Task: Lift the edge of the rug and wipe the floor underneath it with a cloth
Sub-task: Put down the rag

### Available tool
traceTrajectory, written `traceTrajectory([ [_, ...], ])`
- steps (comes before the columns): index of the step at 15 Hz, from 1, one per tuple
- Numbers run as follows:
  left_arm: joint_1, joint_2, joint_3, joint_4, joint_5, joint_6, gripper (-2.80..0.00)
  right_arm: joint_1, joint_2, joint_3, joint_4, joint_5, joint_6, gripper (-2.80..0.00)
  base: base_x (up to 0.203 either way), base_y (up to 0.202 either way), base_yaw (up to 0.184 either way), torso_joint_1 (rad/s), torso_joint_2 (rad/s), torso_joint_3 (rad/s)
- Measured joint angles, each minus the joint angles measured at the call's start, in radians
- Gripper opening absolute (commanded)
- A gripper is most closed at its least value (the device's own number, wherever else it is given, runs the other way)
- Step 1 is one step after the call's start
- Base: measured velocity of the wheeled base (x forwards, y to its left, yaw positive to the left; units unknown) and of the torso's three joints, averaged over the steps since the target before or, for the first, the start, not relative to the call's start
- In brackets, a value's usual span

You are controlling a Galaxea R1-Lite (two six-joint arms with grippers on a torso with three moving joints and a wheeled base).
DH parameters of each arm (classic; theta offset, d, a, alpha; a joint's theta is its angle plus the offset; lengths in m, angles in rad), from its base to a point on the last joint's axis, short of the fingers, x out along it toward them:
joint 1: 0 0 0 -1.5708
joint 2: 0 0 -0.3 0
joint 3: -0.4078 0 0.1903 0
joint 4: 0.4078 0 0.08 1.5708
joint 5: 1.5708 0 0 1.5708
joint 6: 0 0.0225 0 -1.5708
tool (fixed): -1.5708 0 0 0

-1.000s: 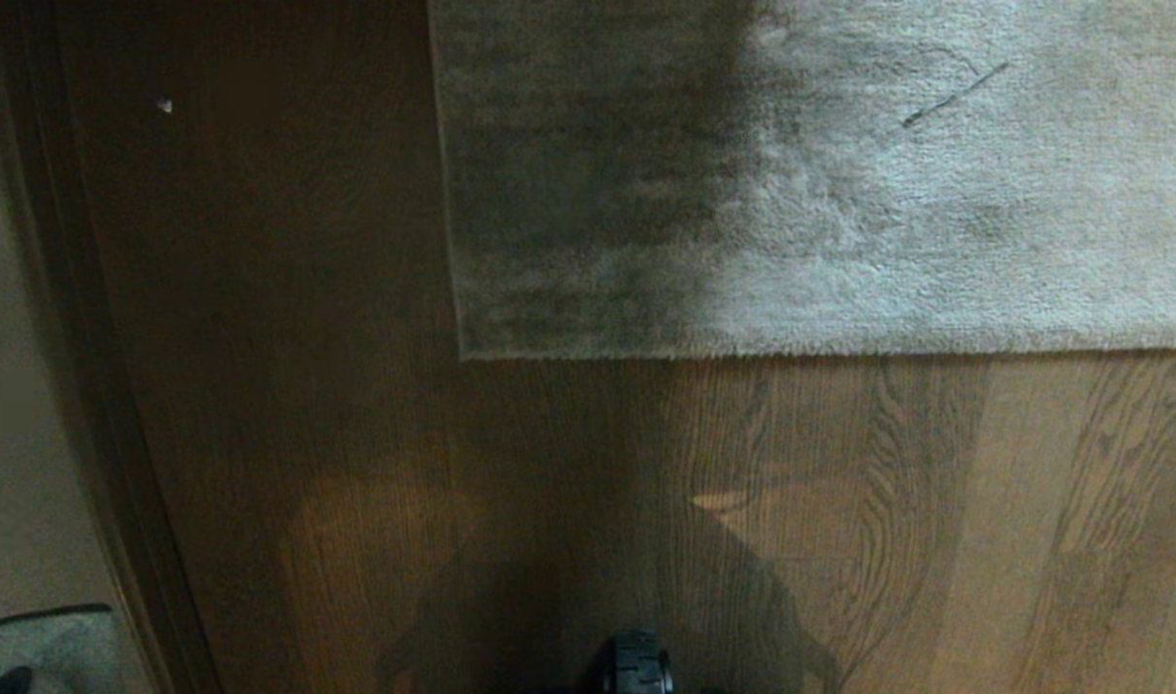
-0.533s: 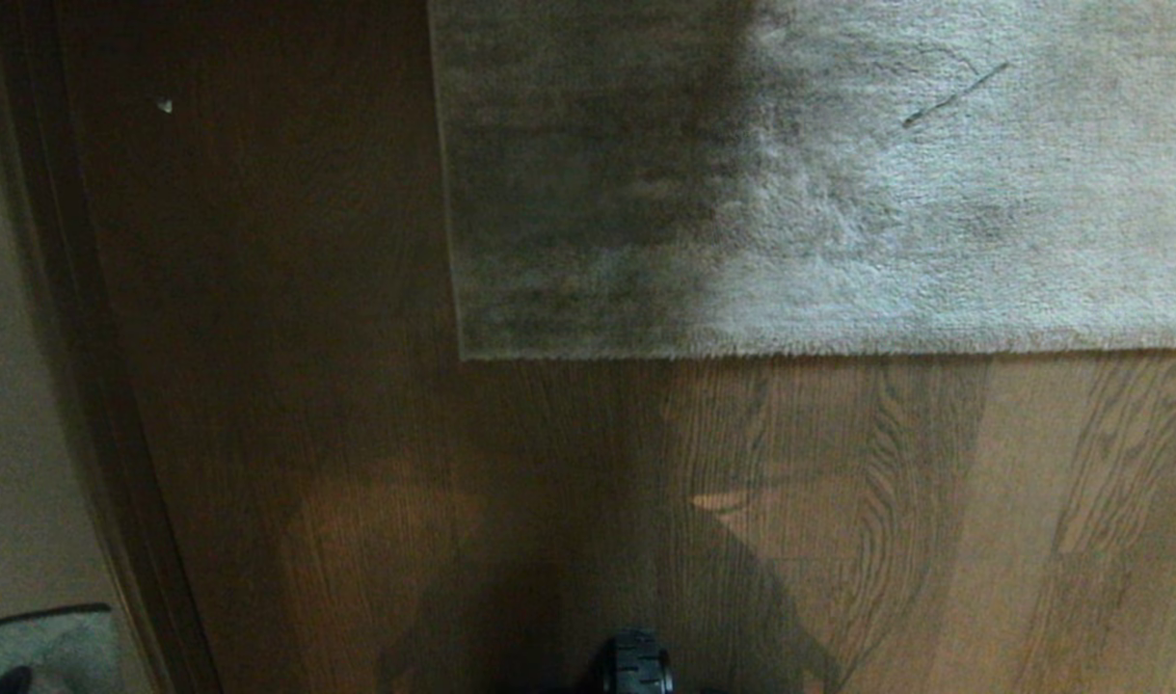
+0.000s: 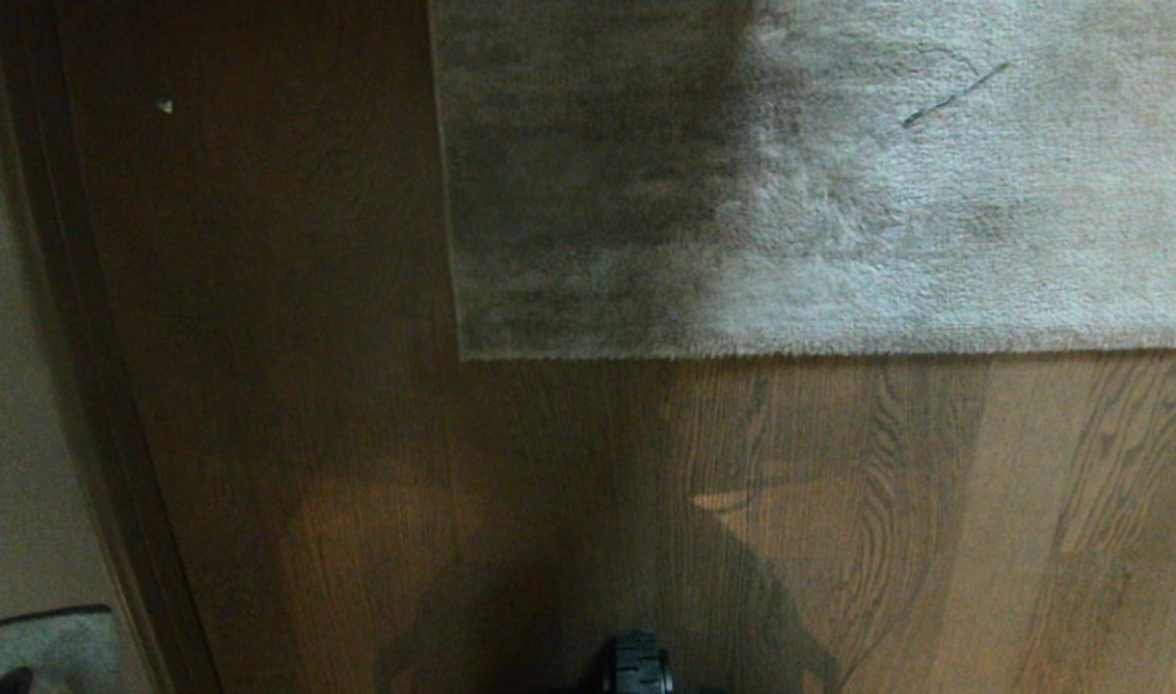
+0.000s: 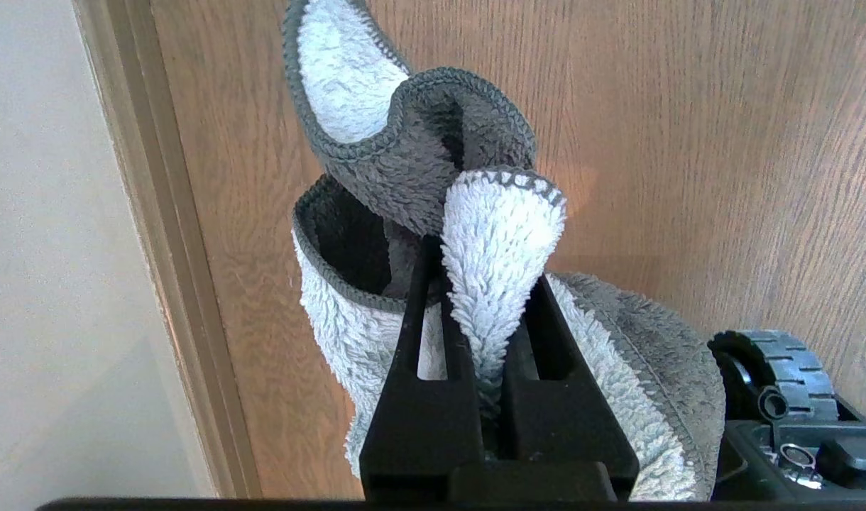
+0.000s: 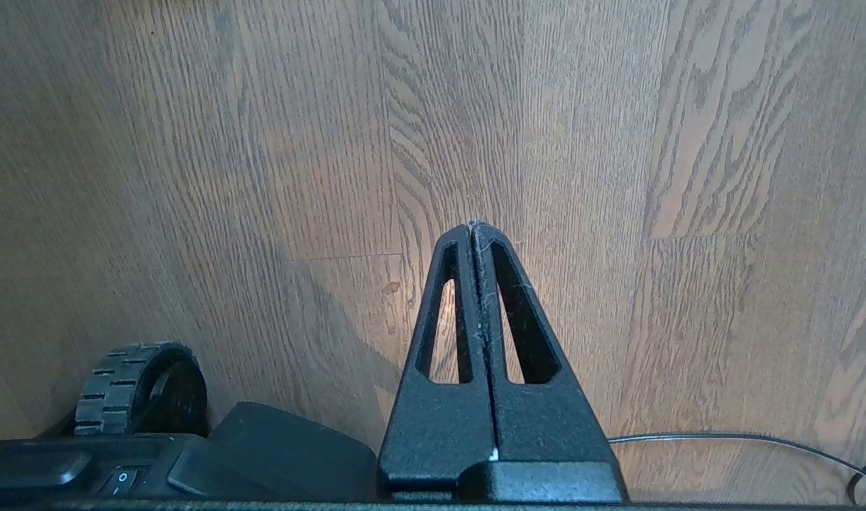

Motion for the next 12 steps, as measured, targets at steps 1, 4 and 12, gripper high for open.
traceTrajectory([
  [1, 0.000, 0.000, -0.009, 0.002, 0.000, 0.000, -2.80, 0.000, 0.000, 0.000, 0.000, 0.000, 0.000, -2.80, 0.000, 0.000, 0.000, 0.000, 0.00, 0.000],
  [4, 0.000, 0.005, -0.066, 0.011, 0.000, 0.000, -2.80, 0.000, 0.000, 0.000, 0.000, 0.000, 0.000, -2.80, 0.000, 0.000, 0.000, 0.000, 0.00, 0.000],
  [12, -0.009, 0.366, -0.250, 0.007, 0.009, -0.020, -2.80, 0.000, 0.000, 0.000, 0.000, 0.000, 0.000, -2.80, 0.000, 0.000, 0.000, 0.000, 0.00, 0.000],
])
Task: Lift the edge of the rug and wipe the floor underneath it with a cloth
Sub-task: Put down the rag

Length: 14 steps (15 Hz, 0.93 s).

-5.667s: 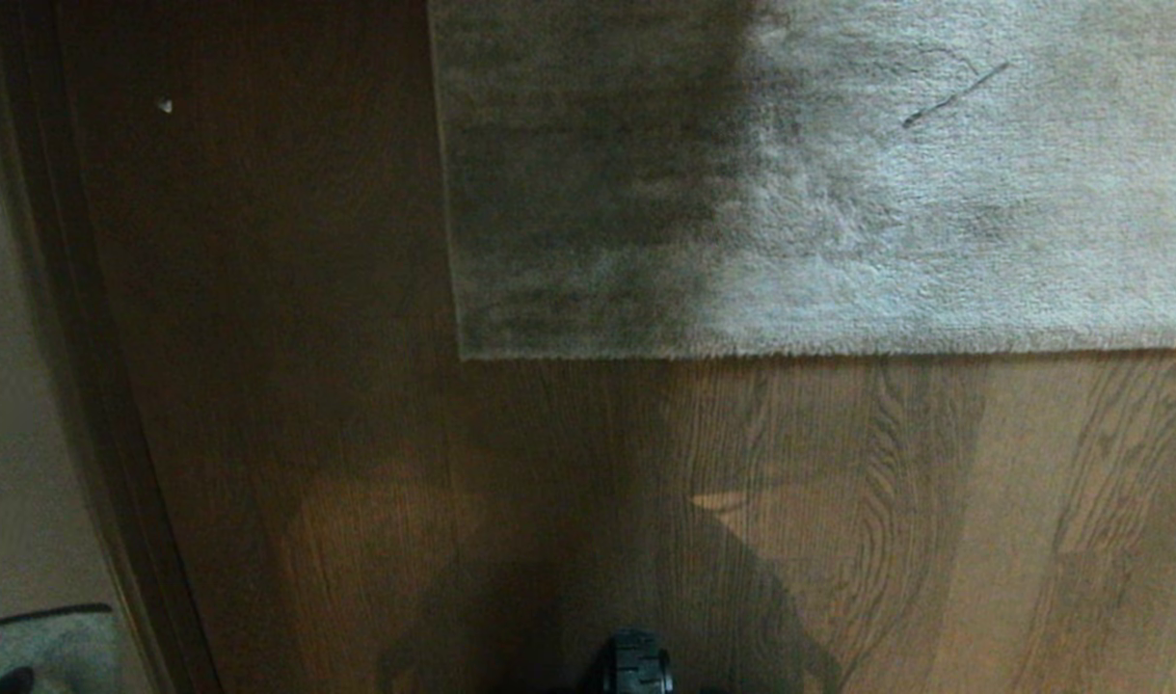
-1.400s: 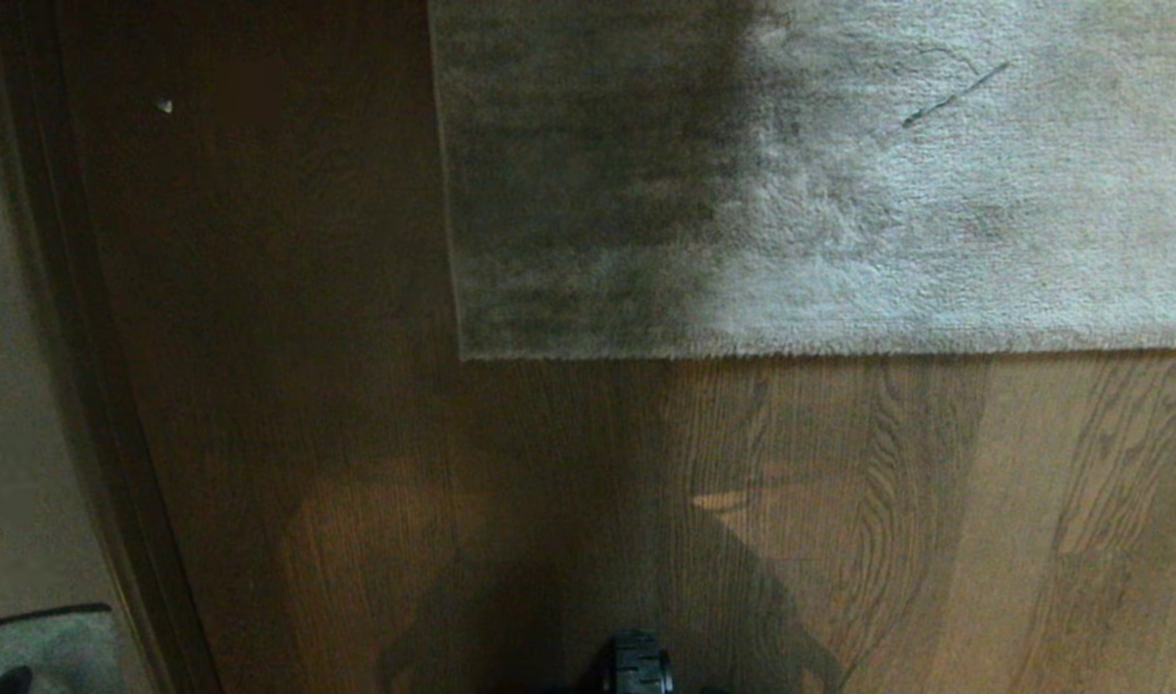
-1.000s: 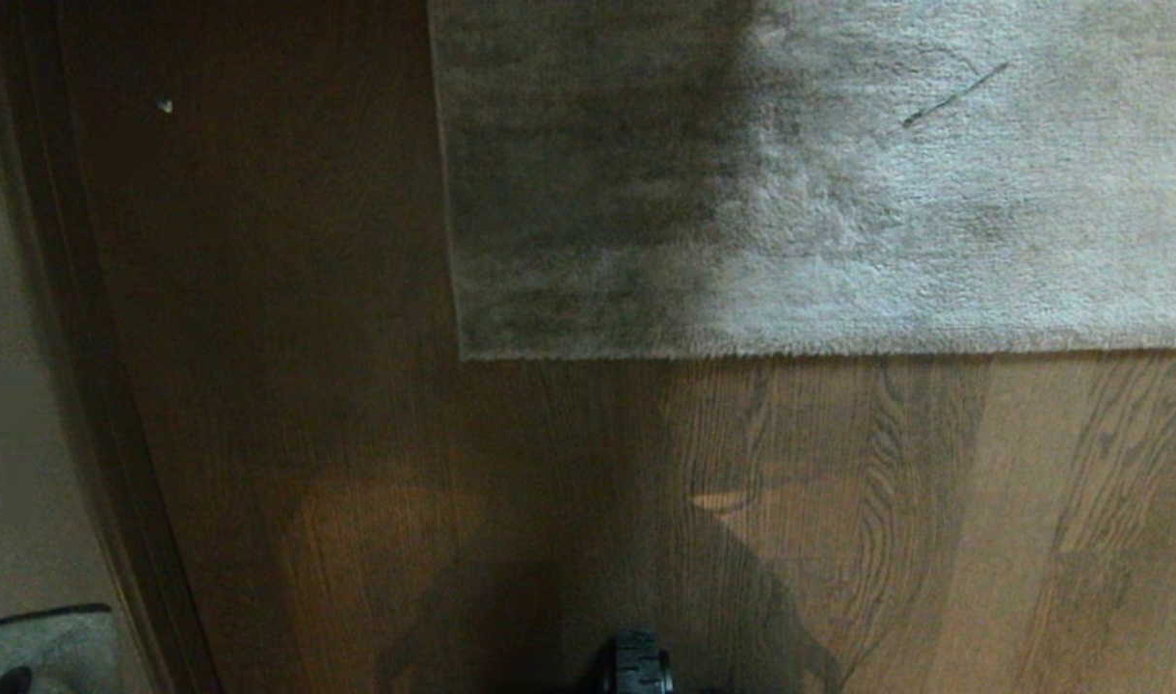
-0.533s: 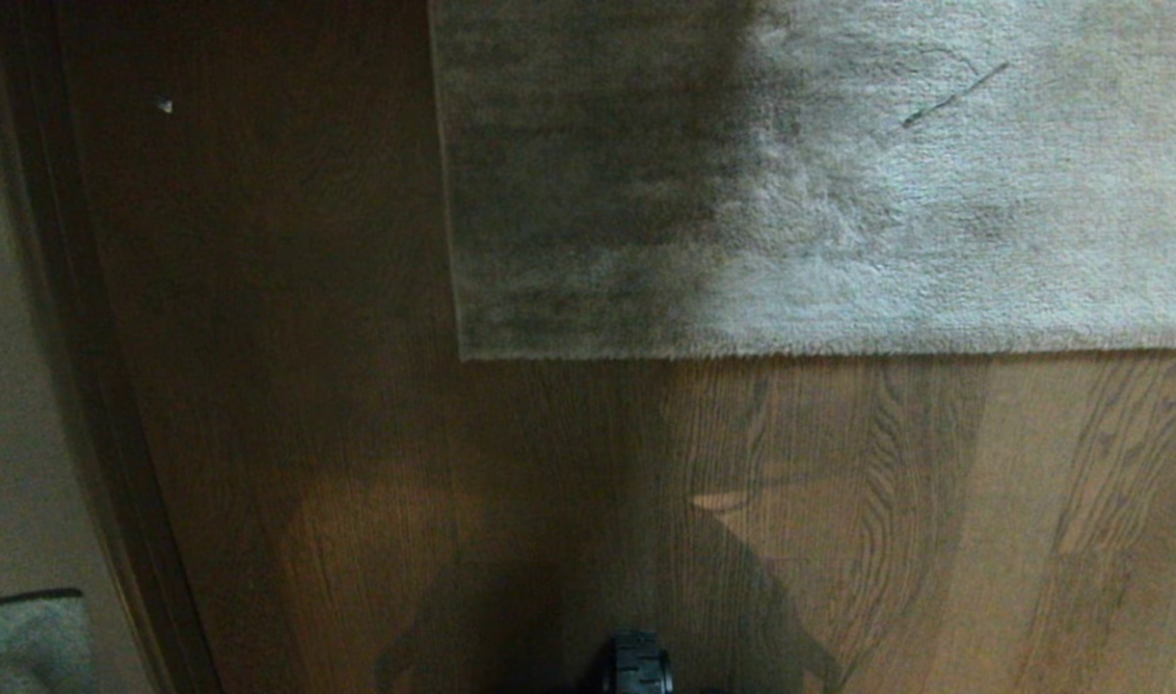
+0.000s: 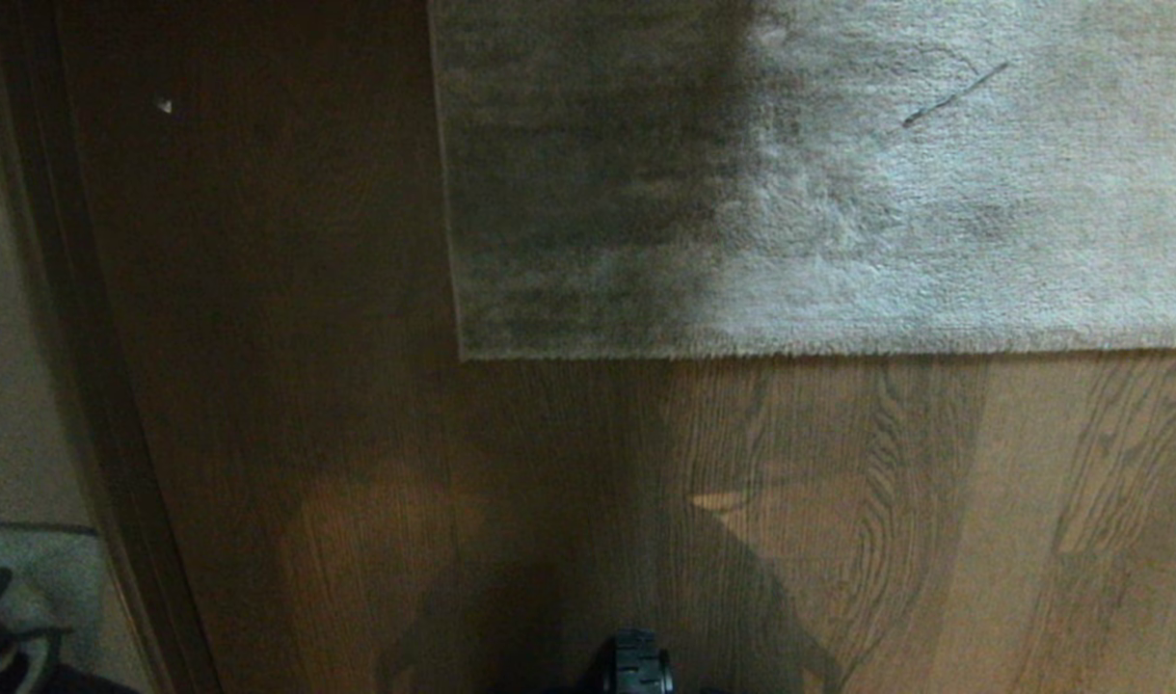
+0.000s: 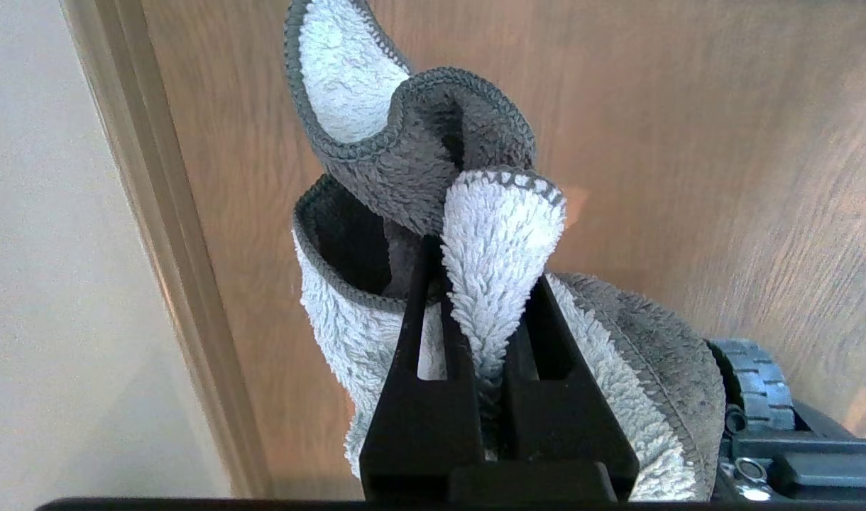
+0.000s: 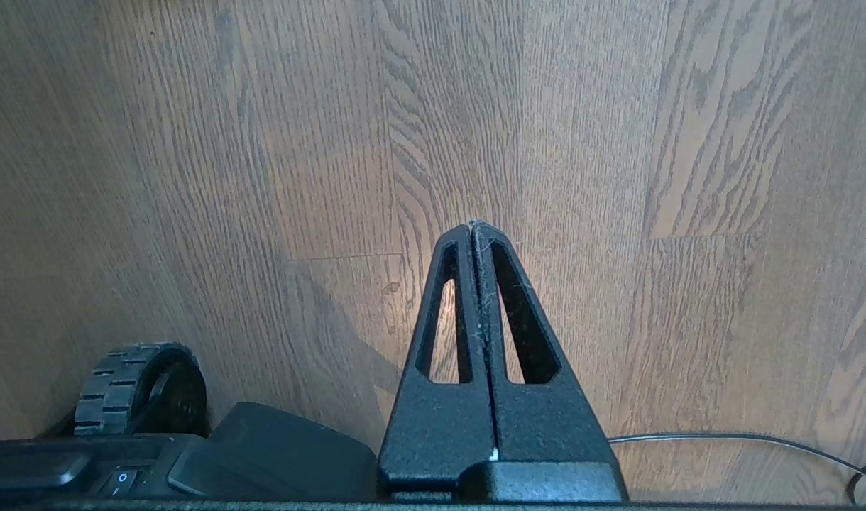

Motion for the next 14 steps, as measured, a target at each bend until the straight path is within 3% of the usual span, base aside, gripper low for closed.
traceTrajectory([
  [4, 0.001, 0.233, -0.071, -0.007, 0.107, -0.042, -2.80, 0.000, 0.000, 0.000, 0.000, 0.000, 0.000, -2.80, 0.000, 0.000, 0.000, 0.000, 0.00, 0.000],
  [7, 0.001, 0.402, -0.084, -0.078, 0.123, -0.061, -2.80, 0.000, 0.000, 0.000, 0.000, 0.000, 0.000, -2.80, 0.000, 0.000, 0.000, 0.000, 0.00, 0.000],
  [14, 0.068, 0.819, -0.081, -0.496, 0.113, -0.059, -2.80, 0.000, 0.000, 0.000, 0.000, 0.000, 0.000, -2.80, 0.000, 0.000, 0.000, 0.000, 0.00, 0.000],
])
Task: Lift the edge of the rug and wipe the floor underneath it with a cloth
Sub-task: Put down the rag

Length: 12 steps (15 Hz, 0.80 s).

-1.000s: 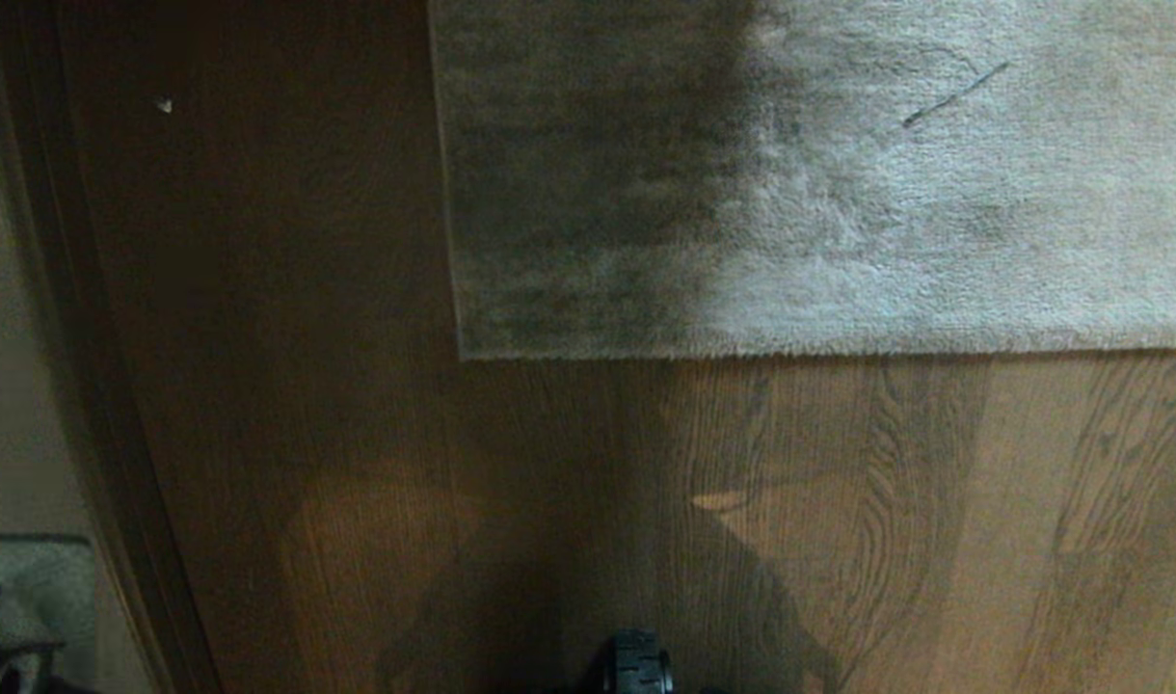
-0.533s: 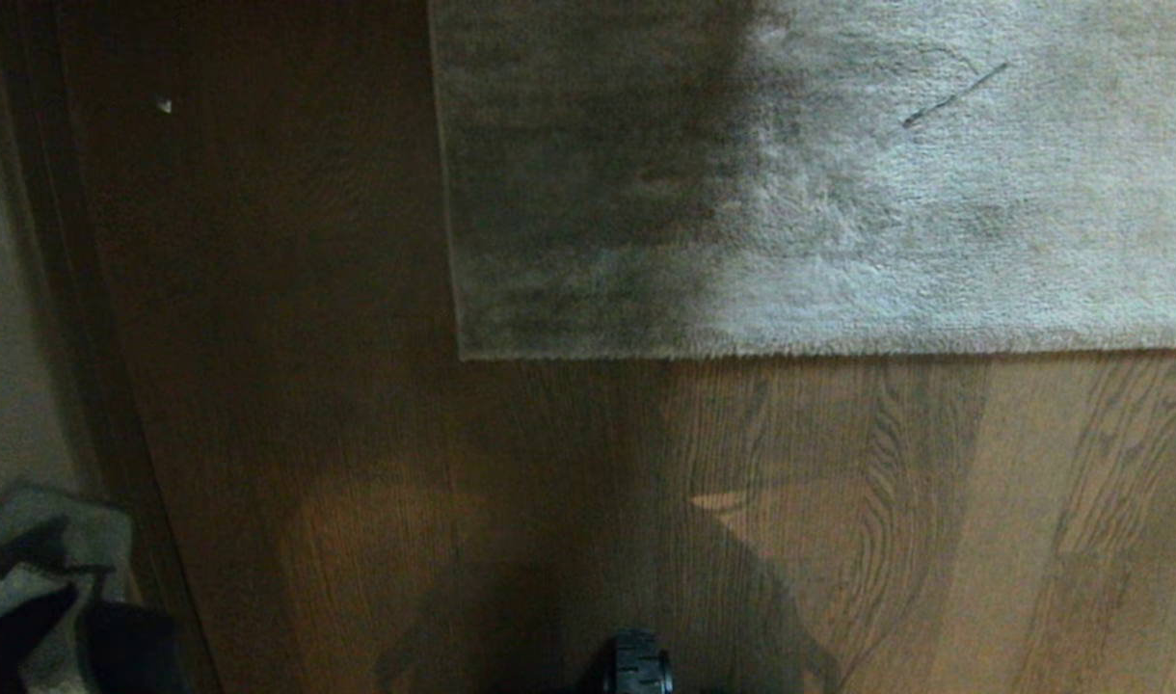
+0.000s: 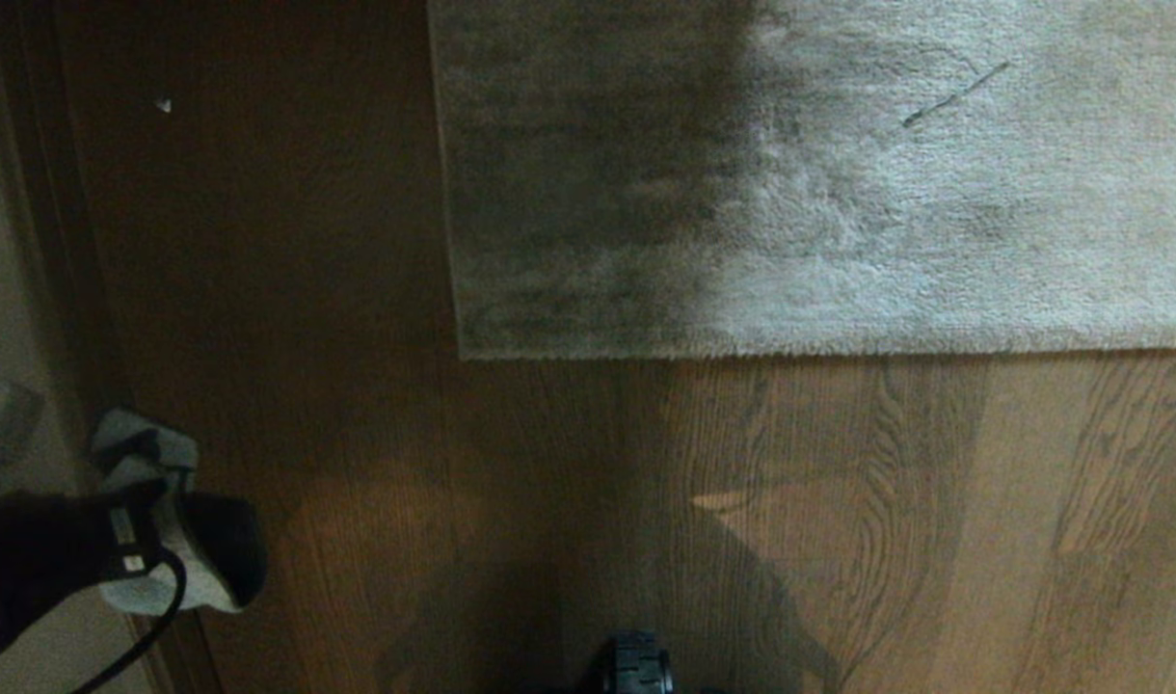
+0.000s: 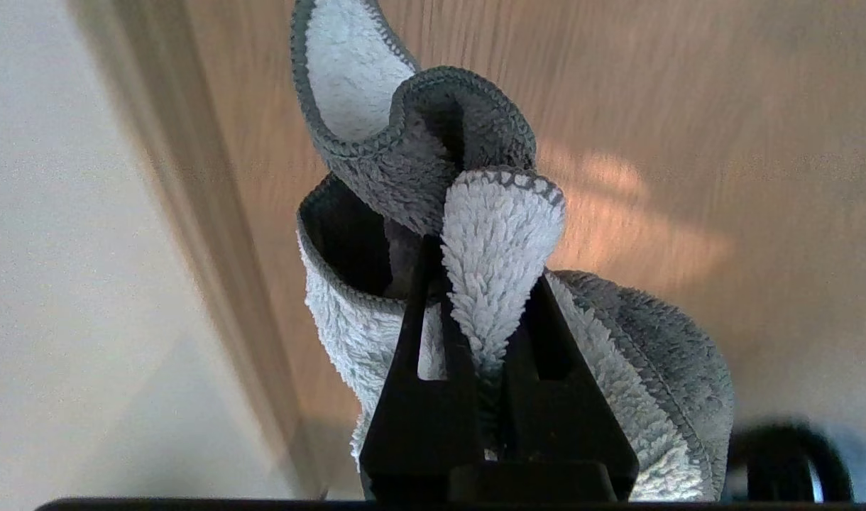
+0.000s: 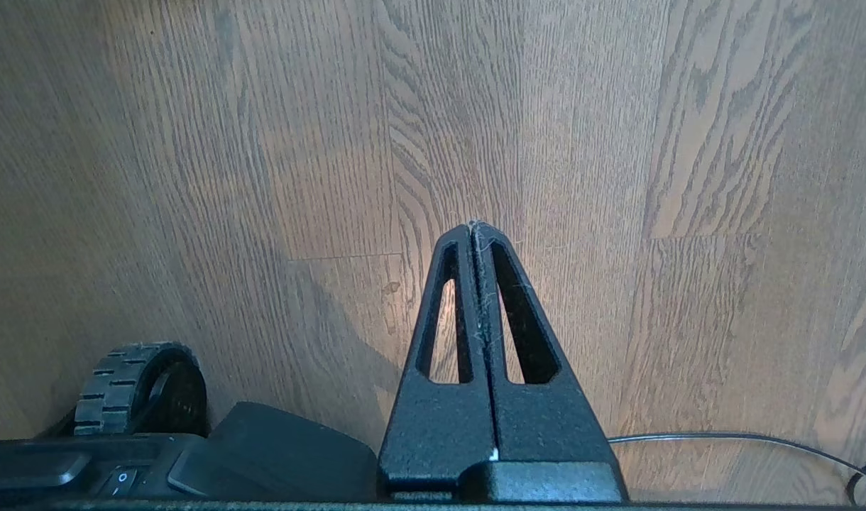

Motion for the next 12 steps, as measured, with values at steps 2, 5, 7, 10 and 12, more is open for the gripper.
traceTrajectory([
  [2, 0.008, 0.097, 0.001, -0.128, -0.021, 0.000, -2.80, 0.000, 0.000, 0.000, 0.000, 0.000, 0.000, -2.80, 0.000, 0.000, 0.000, 0.000, 0.00, 0.000],
  [5, 0.012, 0.212, -0.003, -0.303, -0.051, -0.001, -2.80, 0.000, 0.000, 0.000, 0.000, 0.000, 0.000, -2.80, 0.000, 0.000, 0.000, 0.000, 0.00, 0.000],
  [7, 0.011, 0.263, -0.006, -0.368, -0.055, -0.002, -2.80, 0.000, 0.000, 0.000, 0.000, 0.000, 0.000, -2.80, 0.000, 0.000, 0.000, 0.000, 0.00, 0.000],
  [10, 0.008, 0.318, -0.010, -0.421, -0.085, -0.002, -2.80, 0.000, 0.000, 0.000, 0.000, 0.000, 0.000, -2.80, 0.000, 0.000, 0.000, 0.000, 0.00, 0.000],
  [12, 0.009, 0.354, -0.014, -0.480, -0.103, -0.002, -2.80, 0.000, 0.000, 0.000, 0.000, 0.000, 0.000, -2.80, 0.000, 0.000, 0.000, 0.000, 0.00, 0.000],
])
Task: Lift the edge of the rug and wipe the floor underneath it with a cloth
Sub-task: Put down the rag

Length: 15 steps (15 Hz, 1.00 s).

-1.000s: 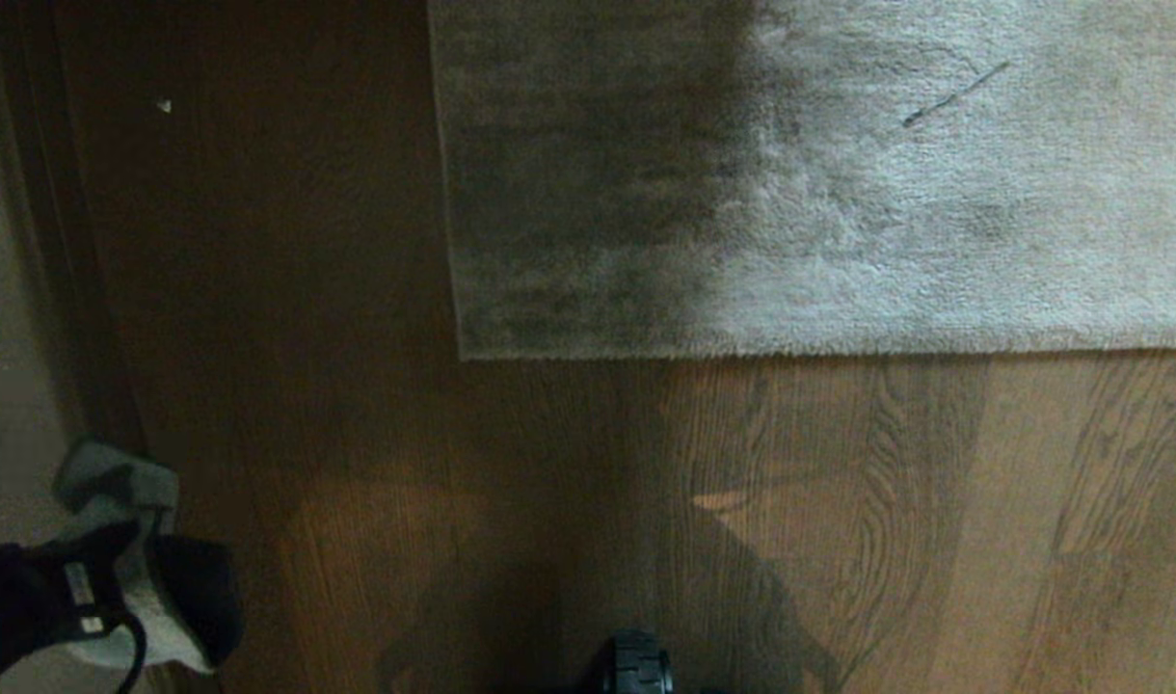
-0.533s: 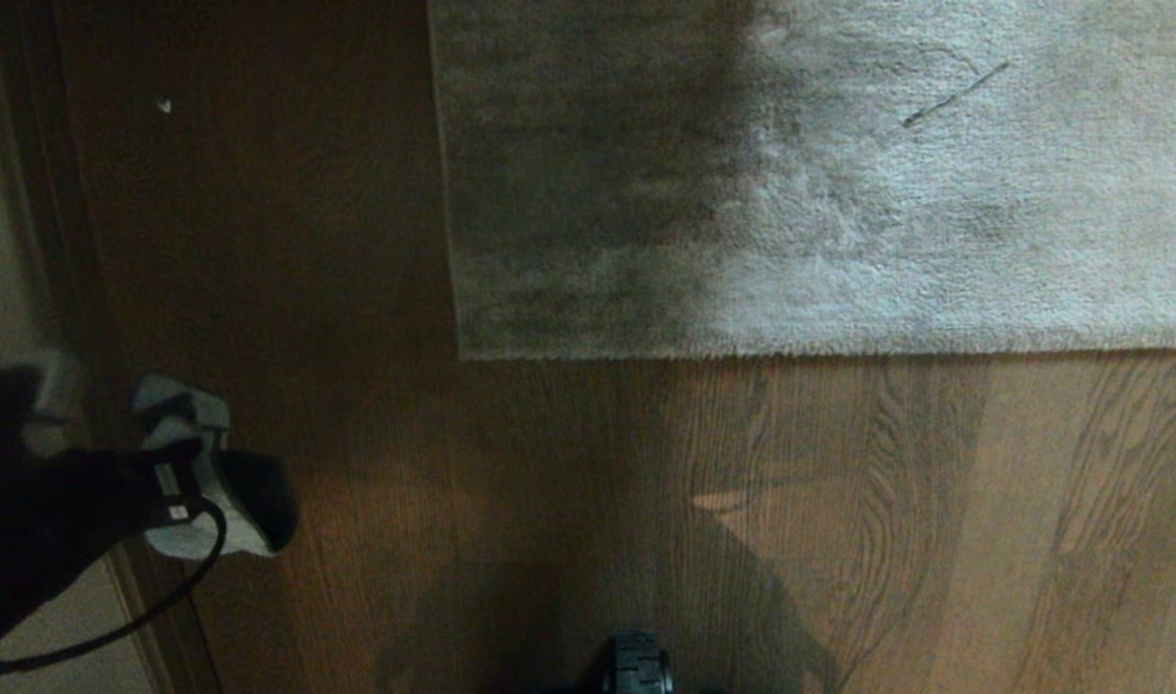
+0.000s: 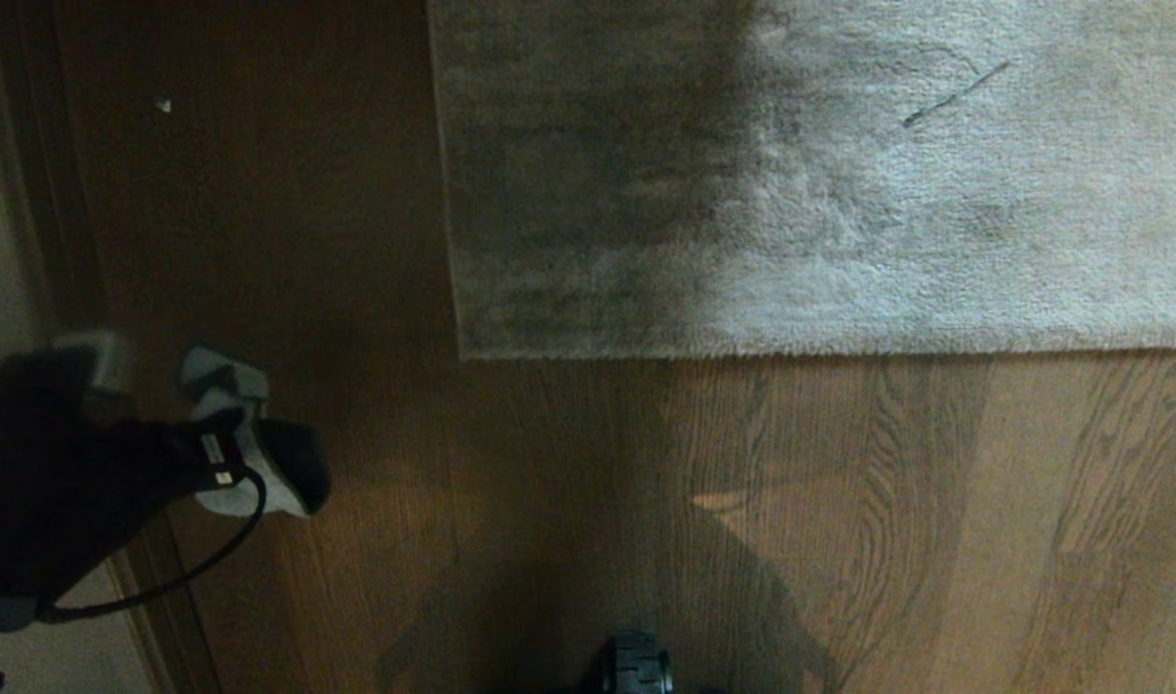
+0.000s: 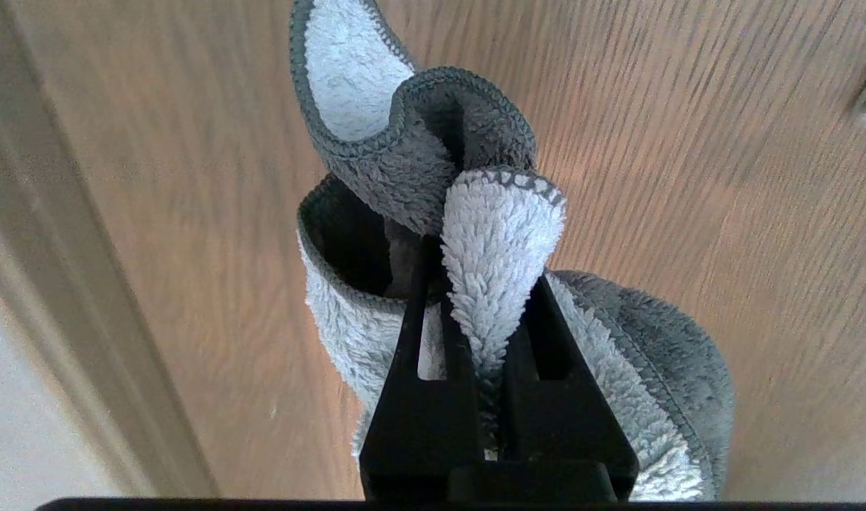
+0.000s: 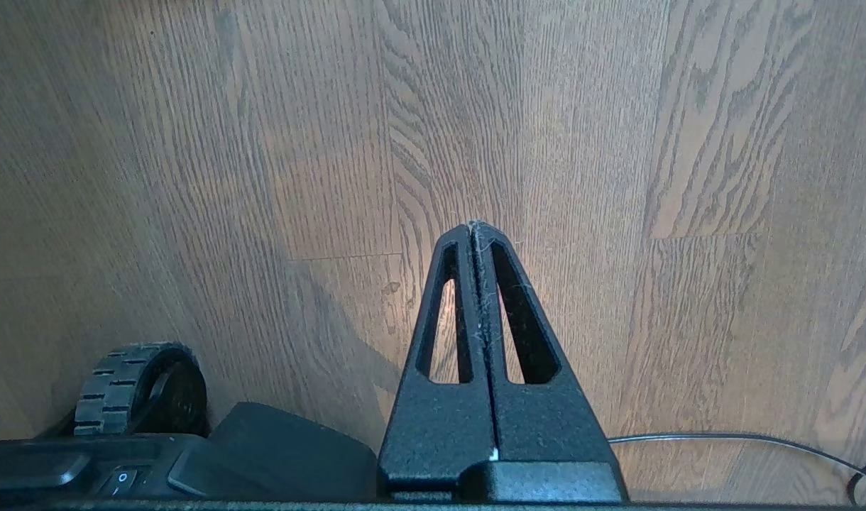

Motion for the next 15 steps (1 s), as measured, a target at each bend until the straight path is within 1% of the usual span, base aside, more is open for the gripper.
traceTrajectory([
  [3, 0.000, 0.058, -0.016, -0.069, -0.007, 0.000, -2.80, 0.000, 0.000, 0.000, 0.000, 0.000, 0.000, -2.80, 0.000, 0.000, 0.000, 0.000, 0.00, 0.000],
  [8, 0.017, 0.118, -0.061, -0.081, -0.007, 0.002, -2.80, 0.000, 0.000, 0.000, 0.000, 0.000, 0.000, -2.80, 0.000, 0.000, 0.000, 0.000, 0.00, 0.000],
  [12, 0.041, 0.161, -0.082, -0.154, -0.008, 0.001, -2.80, 0.000, 0.000, 0.000, 0.000, 0.000, 0.000, -2.80, 0.000, 0.000, 0.000, 0.000, 0.00, 0.000],
  [15, 0.045, 0.176, -0.090, -0.172, -0.009, 0.001, -2.80, 0.000, 0.000, 0.000, 0.000, 0.000, 0.000, -2.80, 0.000, 0.000, 0.000, 0.000, 0.00, 0.000],
])
